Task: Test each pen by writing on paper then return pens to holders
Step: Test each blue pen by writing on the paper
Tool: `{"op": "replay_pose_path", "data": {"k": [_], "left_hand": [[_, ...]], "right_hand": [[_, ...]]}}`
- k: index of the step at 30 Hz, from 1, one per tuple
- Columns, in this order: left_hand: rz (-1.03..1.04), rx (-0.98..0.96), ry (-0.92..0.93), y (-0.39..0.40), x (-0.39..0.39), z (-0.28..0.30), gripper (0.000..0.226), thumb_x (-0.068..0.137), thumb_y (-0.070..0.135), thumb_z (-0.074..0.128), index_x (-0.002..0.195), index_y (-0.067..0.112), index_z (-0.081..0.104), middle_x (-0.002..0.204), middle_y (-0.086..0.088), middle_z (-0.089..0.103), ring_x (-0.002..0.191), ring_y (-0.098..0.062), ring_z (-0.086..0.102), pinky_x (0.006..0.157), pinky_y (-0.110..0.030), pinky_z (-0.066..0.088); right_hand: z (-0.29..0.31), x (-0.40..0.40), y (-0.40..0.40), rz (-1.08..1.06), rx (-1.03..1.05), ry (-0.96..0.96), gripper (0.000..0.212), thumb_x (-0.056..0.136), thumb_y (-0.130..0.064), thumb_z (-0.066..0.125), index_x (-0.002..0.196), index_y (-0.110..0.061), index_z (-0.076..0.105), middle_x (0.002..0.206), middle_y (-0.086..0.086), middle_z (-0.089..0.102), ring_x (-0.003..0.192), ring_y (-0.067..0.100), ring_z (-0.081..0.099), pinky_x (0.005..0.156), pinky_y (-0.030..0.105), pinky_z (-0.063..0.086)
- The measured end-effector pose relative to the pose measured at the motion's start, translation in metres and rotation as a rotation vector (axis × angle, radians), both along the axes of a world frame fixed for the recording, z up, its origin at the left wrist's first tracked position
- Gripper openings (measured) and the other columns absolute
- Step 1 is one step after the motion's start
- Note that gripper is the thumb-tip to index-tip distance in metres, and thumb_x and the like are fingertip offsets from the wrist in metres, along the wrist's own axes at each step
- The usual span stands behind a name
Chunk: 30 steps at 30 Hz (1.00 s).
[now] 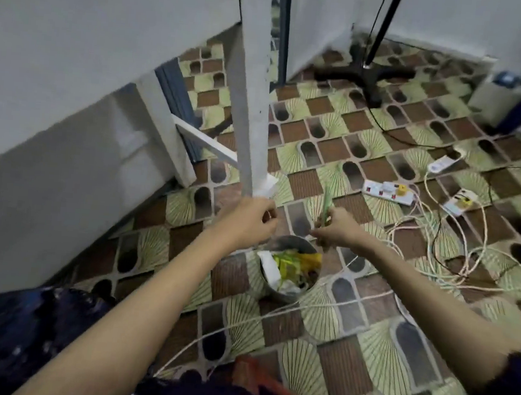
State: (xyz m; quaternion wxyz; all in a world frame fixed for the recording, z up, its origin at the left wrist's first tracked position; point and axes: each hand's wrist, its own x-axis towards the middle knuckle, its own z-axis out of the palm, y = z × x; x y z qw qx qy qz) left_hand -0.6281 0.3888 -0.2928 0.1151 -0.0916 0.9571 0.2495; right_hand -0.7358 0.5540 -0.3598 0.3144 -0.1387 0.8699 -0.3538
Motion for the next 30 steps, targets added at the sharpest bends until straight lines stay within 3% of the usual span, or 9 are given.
{"op": "replay_pose_path", "data": {"k": [4,7,9,11,16,18,21,26,30], "left_hand": [[0.017,0.026,-0.148,0.002,0.004,-0.057,0.023,0.093,0.03,0.048,0.099,0.014,0.064,0.095,-0.006,0.066,0.086,-0.023,0.061,0.075,-0.04,0.052],[0.047,0.066,-0.209,-0.003,0.013,-0.092,0.02,0.092,0.031,0.049,0.096,0.018,0.064,0.092,-0.004,0.065,0.084,-0.021,0.061,0.076,-0.039,0.053],[0.068,0.074,-0.249,-0.005,0.019,-0.107,0.02,0.09,0.03,0.049,0.097,0.018,0.063,0.094,-0.003,0.066,0.086,-0.021,0.061,0.078,-0.04,0.053],[0.088,0.071,-0.284,-0.007,0.024,-0.118,0.02,0.09,0.029,0.05,0.099,0.017,0.064,0.097,-0.004,0.066,0.088,-0.022,0.061,0.079,-0.04,0.053],[0.112,0.103,-0.318,-0.01,0.034,-0.133,0.02,0.09,0.028,0.051,0.103,0.019,0.063,0.095,0.0,0.064,0.087,-0.019,0.06,0.078,-0.038,0.053],[0.11,0.108,-0.311,-0.012,0.034,-0.132,0.02,0.09,0.028,0.052,0.104,0.019,0.063,0.095,0.0,0.064,0.087,-0.018,0.06,0.079,-0.038,0.053],[0.101,0.097,-0.274,-0.018,0.03,-0.119,0.022,0.09,0.027,0.051,0.107,0.019,0.063,0.097,0.0,0.065,0.088,-0.019,0.061,0.08,-0.039,0.053],[-0.021,-0.099,-0.054,-0.035,0.014,-0.046,0.022,0.093,0.028,0.047,0.109,0.022,0.061,0.101,0.002,0.064,0.09,-0.017,0.061,0.078,-0.033,0.05],[-0.051,-0.257,0.187,-0.056,0.026,0.05,0.018,0.092,0.03,0.048,0.101,0.022,0.061,0.098,0.003,0.062,0.092,-0.02,0.059,0.08,-0.04,0.048]], "right_hand": [[-0.073,0.011,0.001,0.145,0.278,0.057,0.015,0.08,-0.015,0.068,0.076,-0.006,0.056,0.079,0.016,0.06,0.065,0.023,0.055,0.052,0.029,0.041],[-0.121,0.016,0.001,0.183,0.379,0.103,0.016,0.083,-0.017,0.063,0.085,-0.002,0.06,0.088,0.019,0.064,0.071,0.027,0.054,0.054,0.028,0.038],[-0.14,0.02,0.0,0.183,0.414,0.109,0.018,0.085,-0.02,0.061,0.086,-0.001,0.06,0.091,0.02,0.064,0.077,0.03,0.057,0.053,0.028,0.039],[-0.158,0.02,-0.002,0.177,0.402,0.113,0.024,0.086,-0.022,0.062,0.095,0.0,0.062,0.095,0.019,0.063,0.088,0.033,0.061,0.064,0.034,0.044],[-0.171,0.022,-0.014,0.186,0.422,0.132,0.029,0.086,-0.028,0.062,0.101,-0.003,0.064,0.098,0.02,0.062,0.096,0.035,0.06,0.075,0.038,0.047],[-0.166,0.02,-0.02,0.18,0.463,0.157,0.031,0.086,-0.029,0.062,0.103,-0.003,0.061,0.102,0.019,0.061,0.099,0.037,0.059,0.074,0.038,0.046],[-0.147,0.014,-0.031,0.127,0.385,0.219,0.018,0.084,-0.023,0.061,0.08,-0.007,0.053,0.082,0.013,0.055,0.083,0.034,0.058,0.061,0.033,0.039],[-0.055,0.012,-0.059,0.111,0.031,0.443,0.02,0.086,-0.031,0.064,0.083,-0.012,0.069,0.073,0.002,0.066,0.07,0.019,0.062,0.061,0.031,0.05],[0.046,0.023,-0.081,0.105,-0.295,0.626,0.015,0.084,-0.029,0.067,0.073,-0.019,0.066,0.063,-0.006,0.062,0.061,0.011,0.057,0.059,0.026,0.041]]}}
